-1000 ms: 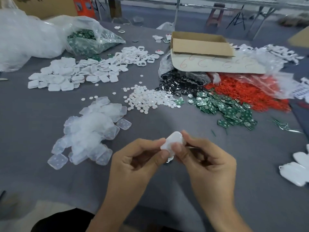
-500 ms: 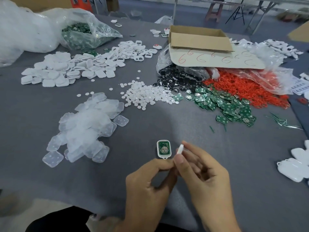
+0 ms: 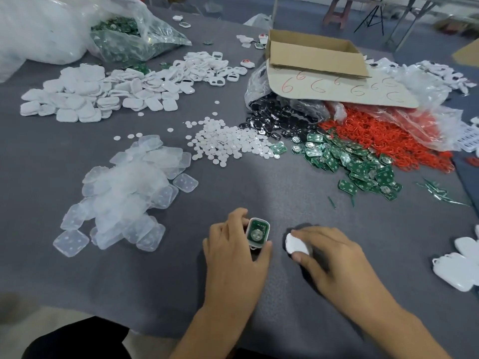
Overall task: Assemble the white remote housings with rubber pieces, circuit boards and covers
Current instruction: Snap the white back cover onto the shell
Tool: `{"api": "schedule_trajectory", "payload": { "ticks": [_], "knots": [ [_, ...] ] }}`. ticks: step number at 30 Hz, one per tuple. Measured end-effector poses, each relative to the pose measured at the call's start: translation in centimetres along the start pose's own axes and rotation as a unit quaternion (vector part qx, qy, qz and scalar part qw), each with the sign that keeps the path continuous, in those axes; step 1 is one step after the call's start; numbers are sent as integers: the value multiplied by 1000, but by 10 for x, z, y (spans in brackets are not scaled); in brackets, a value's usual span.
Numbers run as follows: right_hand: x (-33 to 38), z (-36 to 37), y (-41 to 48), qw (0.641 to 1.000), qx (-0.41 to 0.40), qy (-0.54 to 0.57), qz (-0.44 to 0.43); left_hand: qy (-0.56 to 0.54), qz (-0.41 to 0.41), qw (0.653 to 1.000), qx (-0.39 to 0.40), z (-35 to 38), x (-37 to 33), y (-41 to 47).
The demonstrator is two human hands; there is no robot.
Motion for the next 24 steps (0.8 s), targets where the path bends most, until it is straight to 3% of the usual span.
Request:
{"api": "schedule_trajectory", "payload": {
  "ticks": [4,11,21,24],
  "knots": [
    [12,-7,22,997,-23,30,-73,-56,9,997,61,-14,17,4],
    [35,13,51,982,29,13,-186,-16,39,997,67,-29,29,17],
    [40,17,62,978,56,8,-200,-46,41,996,69,-30,31,20],
    [44,13,64,983,67,16,-169,-45,37,995,78,-32,30,20]
  ]
}}
Point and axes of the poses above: each hand's wrist, its own y-axis towards the middle knuckle, its own z-axis out of the palm, x = y × z, the point moved 3 cm from there along y, towards the middle knuckle, and after that the axes turned 10 degrees about -y, right-handed, at the moved point
